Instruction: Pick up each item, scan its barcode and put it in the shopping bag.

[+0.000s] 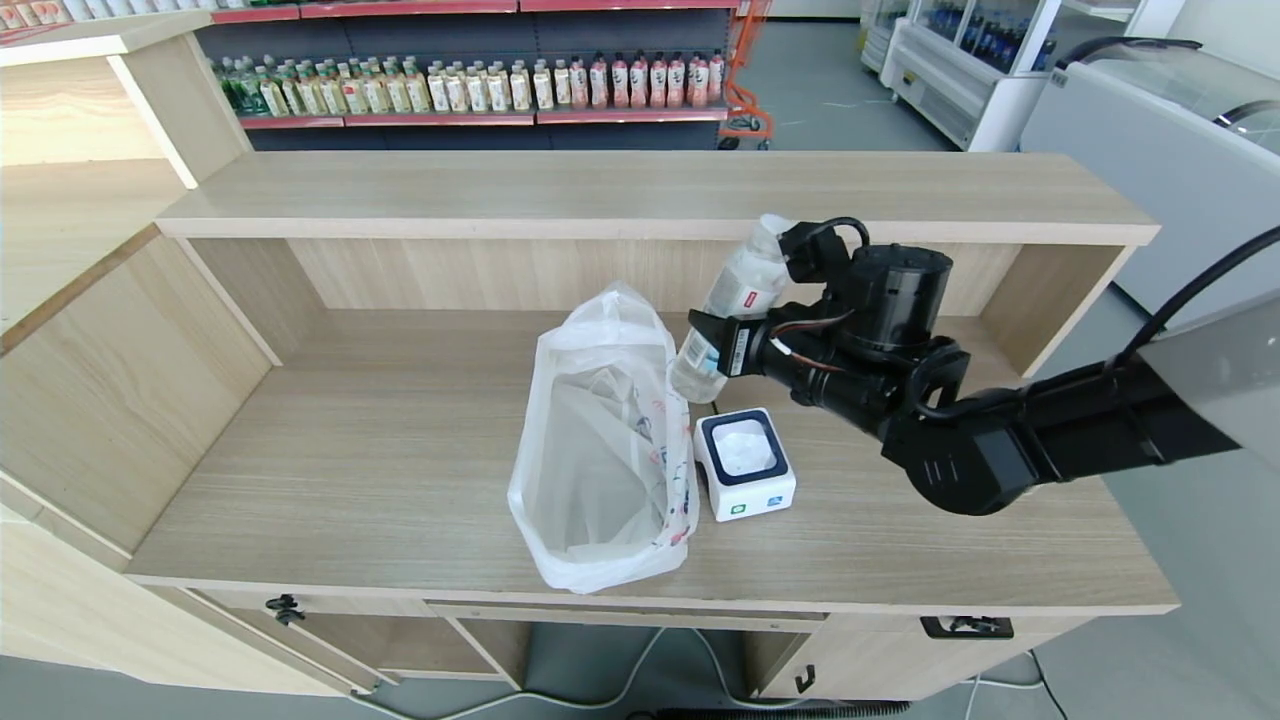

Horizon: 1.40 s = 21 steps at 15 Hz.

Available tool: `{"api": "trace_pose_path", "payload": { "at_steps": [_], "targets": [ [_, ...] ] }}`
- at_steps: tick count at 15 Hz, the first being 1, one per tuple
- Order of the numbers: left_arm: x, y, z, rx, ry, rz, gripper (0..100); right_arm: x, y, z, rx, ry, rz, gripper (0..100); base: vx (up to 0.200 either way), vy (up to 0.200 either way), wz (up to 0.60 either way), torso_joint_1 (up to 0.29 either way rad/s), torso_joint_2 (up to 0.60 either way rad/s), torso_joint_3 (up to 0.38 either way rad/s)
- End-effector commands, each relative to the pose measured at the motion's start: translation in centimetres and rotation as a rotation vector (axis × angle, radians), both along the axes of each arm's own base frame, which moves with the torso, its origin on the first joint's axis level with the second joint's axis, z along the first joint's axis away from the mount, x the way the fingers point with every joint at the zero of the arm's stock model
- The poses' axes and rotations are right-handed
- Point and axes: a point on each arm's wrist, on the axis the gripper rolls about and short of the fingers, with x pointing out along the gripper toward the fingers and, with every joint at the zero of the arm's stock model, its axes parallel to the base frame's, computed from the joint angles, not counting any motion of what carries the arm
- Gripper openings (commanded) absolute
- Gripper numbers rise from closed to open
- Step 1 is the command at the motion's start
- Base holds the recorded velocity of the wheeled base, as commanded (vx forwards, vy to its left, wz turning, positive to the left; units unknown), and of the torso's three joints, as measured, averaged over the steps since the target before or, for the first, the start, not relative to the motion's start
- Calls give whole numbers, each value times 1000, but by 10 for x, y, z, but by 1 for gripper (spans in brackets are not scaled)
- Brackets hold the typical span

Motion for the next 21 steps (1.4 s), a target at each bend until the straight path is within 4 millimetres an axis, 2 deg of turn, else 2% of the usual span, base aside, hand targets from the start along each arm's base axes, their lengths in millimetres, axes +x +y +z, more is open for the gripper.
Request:
{"api": "trace_pose_path", "payload": {
  "at_steps": [1,8,10,12,16,21],
  "targets": [
    [0,0,0,0,1,0,100,6,5,-17,-15,37,19,0,0,0,0,0,0,0],
    [0,0,0,2,0,0,100,12,15,-44,-44,94,103,0,0,0,0,0,0,0],
    [0,0,0,3,0,0,100,13,15,-46,-44,95,117,0,0,0,0,0,0,0],
    [0,0,0,2,0,0,100,13,17,-45,-43,93,134,0,0,200,0,7,2,2],
    [0,0,0,2,0,0,100,20,21,-39,-26,64,159,0,0,0,0,0,0,0],
    [0,0,0,3,-2,0,100,27,29,-57,-42,80,163,0,0,0,0,0,0,0]
  ]
}}
